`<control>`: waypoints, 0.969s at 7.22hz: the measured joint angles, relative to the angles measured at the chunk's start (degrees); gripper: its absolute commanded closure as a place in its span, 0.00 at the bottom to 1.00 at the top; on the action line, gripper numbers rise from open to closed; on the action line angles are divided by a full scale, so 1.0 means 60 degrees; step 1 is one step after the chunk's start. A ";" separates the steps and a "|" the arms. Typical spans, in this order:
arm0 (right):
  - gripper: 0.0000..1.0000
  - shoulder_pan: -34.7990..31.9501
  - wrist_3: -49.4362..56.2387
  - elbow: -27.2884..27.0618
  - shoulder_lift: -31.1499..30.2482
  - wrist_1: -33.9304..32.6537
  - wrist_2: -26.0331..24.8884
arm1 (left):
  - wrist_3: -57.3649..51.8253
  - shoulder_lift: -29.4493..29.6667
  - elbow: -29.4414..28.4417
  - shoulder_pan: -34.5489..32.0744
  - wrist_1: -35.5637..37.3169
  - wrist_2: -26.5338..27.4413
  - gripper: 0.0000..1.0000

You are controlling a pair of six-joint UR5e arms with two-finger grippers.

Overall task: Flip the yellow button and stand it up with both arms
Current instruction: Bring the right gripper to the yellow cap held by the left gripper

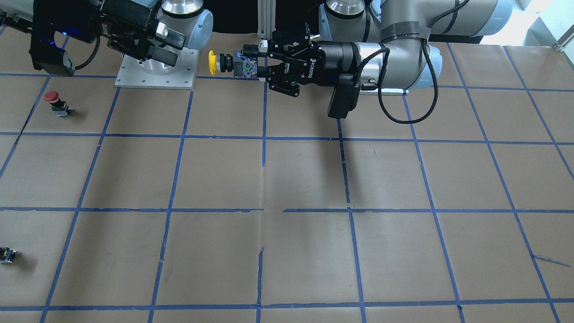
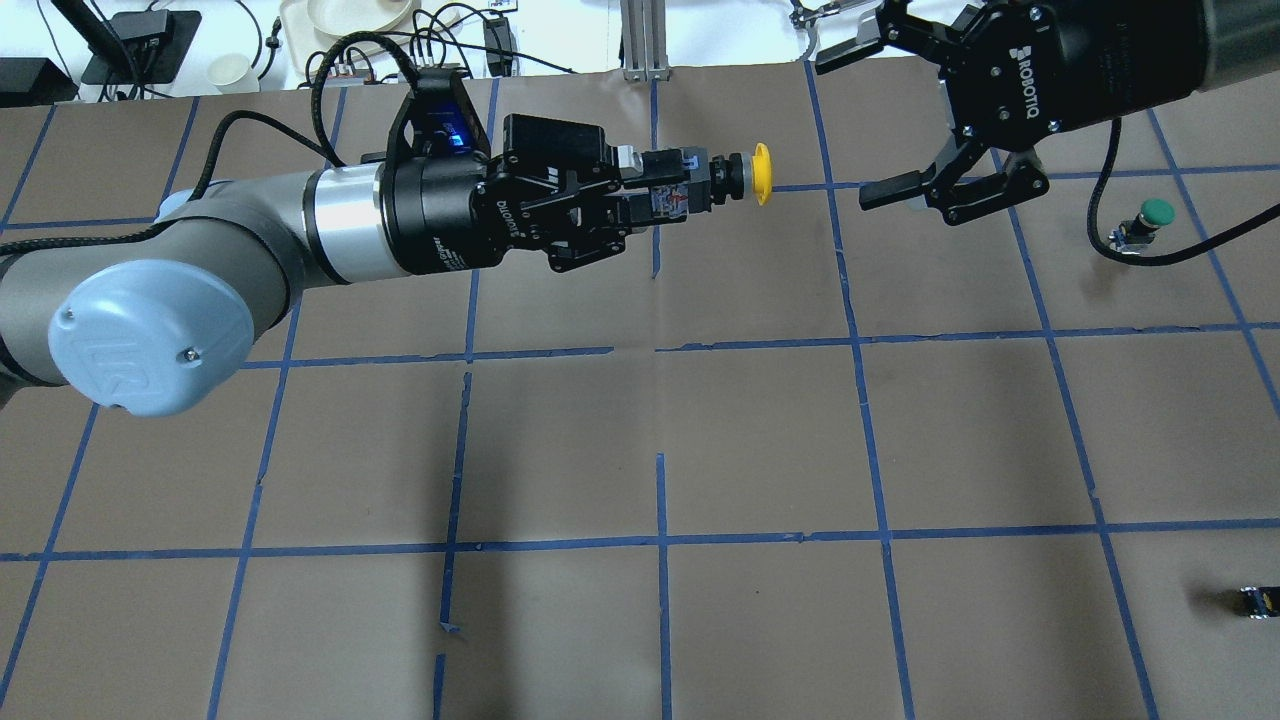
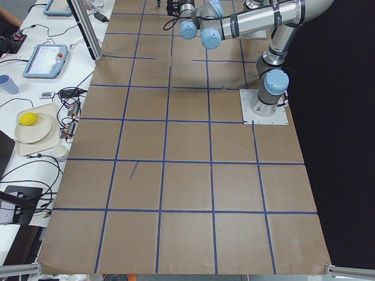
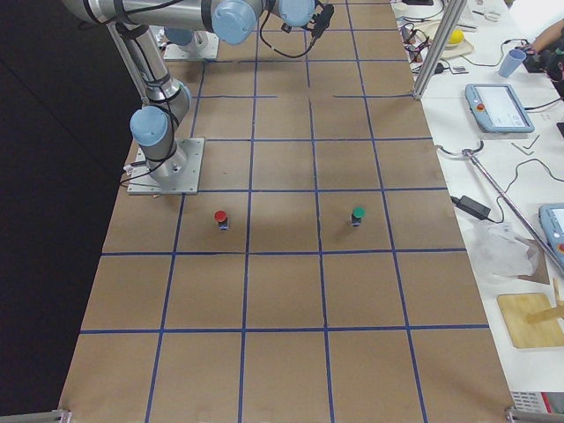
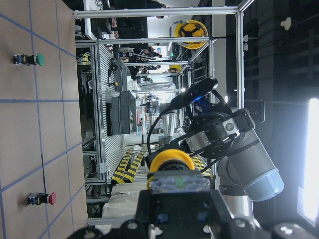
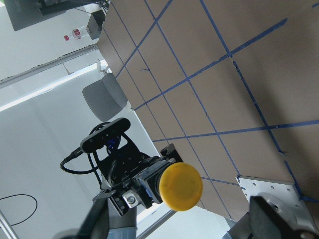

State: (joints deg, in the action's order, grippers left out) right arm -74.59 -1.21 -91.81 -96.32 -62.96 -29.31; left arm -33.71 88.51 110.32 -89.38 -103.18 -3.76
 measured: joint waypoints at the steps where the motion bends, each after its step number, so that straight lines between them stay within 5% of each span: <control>1: 0.00 -0.0010 -0.0114 -0.0045 -0.0083 0.0001 0.0082 | 0.0006 0.0003 0.0010 -0.0018 0.0000 -0.0136 0.93; 6: 0.03 -0.0509 -0.0718 -0.0384 0.0235 -0.0143 0.1026 | 0.0009 0.0015 0.0009 -0.0119 0.0003 -0.0528 0.93; 7: 0.17 -0.0693 -0.0731 -0.0391 0.0383 -0.0307 0.1101 | 0.0009 0.0015 -0.0005 -0.0194 0.0009 -0.0587 0.93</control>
State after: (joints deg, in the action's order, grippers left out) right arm -78.75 -5.60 -94.15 -94.02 -64.81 -22.70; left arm -33.66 88.60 110.28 -90.55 -103.13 -7.28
